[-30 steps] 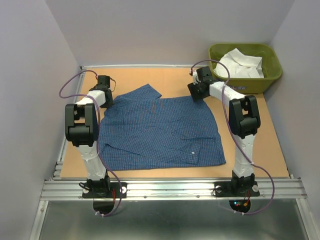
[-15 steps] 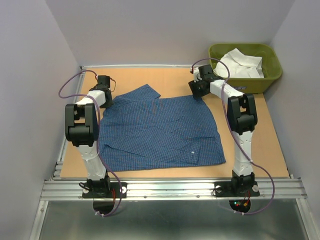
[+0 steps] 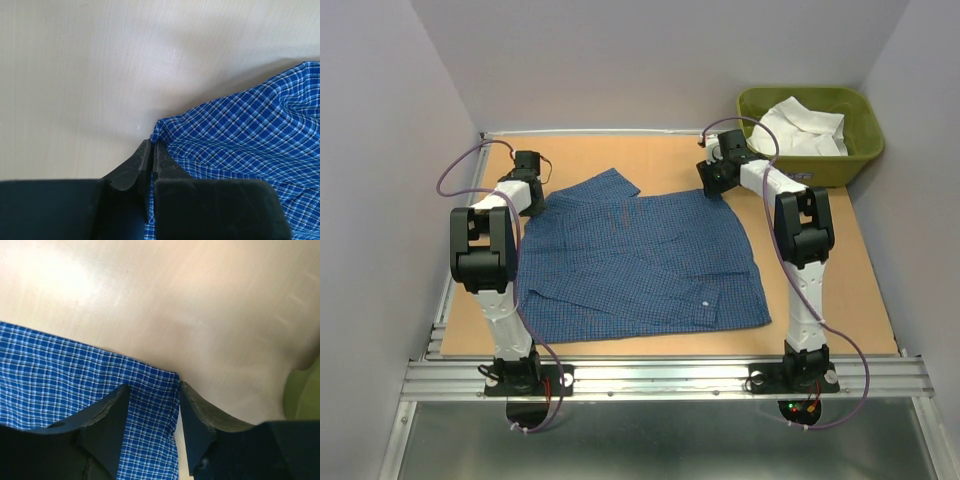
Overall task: Fold and stack the long sleeve shirts
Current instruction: Fold the shirt
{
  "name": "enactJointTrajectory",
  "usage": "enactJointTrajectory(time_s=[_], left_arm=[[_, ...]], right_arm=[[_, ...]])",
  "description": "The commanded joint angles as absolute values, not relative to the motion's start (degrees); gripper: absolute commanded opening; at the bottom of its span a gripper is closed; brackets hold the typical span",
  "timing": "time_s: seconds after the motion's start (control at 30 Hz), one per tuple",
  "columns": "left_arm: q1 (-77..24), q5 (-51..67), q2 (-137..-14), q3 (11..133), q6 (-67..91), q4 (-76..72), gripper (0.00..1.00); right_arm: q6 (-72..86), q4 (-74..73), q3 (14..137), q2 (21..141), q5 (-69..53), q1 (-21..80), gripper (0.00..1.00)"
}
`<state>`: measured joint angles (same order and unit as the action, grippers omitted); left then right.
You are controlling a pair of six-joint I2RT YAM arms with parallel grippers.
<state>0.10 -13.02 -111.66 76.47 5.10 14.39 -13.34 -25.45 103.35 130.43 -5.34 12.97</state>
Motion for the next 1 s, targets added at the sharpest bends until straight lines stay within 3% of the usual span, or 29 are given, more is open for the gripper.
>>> enactJointTrajectory(time_s=[0.0,0.4,0.57,0.97], left_arm=[[0.18,-15.64,-108.90,76.64,4.75,14.94,0.05],[0.18,-17.14,-108.28,77.08,5.01,14.85,0.00],[0.61,-18.10,-106.09,77.78,6.06,14.50,0.00],[0.79,-21.18,-99.06,78.05,7.21,13.98,0.00]], right_arm=[[-14.59,-25.14,103.10,133.33,-7.29,12.39,0.47],[-15.99,-25.14,102.74,132.54,-4.84,12.30,0.28],[-16.17,-25.14,103.27,129.91,-2.29,12.22,0.07],[-15.64,-24.87,100.99,121.03,-0.97,12.22,0.02]])
